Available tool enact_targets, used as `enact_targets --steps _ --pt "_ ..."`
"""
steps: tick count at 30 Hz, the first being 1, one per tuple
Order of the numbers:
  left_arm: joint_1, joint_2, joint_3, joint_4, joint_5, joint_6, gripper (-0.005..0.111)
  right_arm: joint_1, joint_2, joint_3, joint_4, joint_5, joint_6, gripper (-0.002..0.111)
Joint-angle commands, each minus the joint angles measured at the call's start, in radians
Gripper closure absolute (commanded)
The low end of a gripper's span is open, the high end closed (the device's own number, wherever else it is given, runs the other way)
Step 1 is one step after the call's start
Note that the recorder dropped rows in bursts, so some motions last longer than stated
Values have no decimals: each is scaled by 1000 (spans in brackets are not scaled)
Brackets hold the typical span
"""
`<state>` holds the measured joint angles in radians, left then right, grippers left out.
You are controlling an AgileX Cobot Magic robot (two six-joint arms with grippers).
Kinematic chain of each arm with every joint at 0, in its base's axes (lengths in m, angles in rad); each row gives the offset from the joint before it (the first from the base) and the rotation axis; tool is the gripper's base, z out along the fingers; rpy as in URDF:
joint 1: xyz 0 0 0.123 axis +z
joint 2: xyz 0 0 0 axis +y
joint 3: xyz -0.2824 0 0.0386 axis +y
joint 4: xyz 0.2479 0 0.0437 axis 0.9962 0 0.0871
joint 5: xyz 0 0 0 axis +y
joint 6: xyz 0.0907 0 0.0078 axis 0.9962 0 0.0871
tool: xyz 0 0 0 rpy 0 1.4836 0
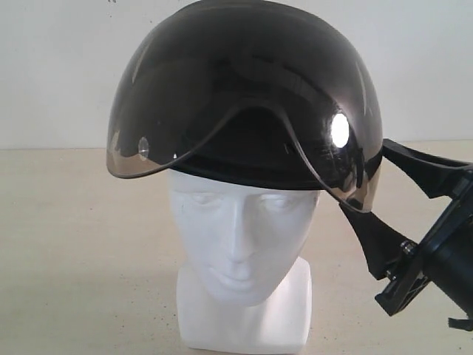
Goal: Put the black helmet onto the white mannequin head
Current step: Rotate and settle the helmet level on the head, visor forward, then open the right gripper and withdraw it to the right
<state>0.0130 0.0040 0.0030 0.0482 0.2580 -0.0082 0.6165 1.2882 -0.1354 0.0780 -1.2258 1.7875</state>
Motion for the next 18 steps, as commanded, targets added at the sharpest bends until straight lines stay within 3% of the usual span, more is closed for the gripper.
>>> enact_targets --steps 1,12,16,18 --pt "0 -4 -3 -8 -2 2 102 -6 1 6 23 5 -33 42" --pt "0 -4 -3 -8 -2 2 102 -6 -114 8 128 5 -180 42" --pt "0 -4 -3 -8 -2 2 102 -6 -264 49 225 130 -374 42" --pt "0 -4 -3 -8 -2 2 102 -6 -329 70 288 189 -491 48"
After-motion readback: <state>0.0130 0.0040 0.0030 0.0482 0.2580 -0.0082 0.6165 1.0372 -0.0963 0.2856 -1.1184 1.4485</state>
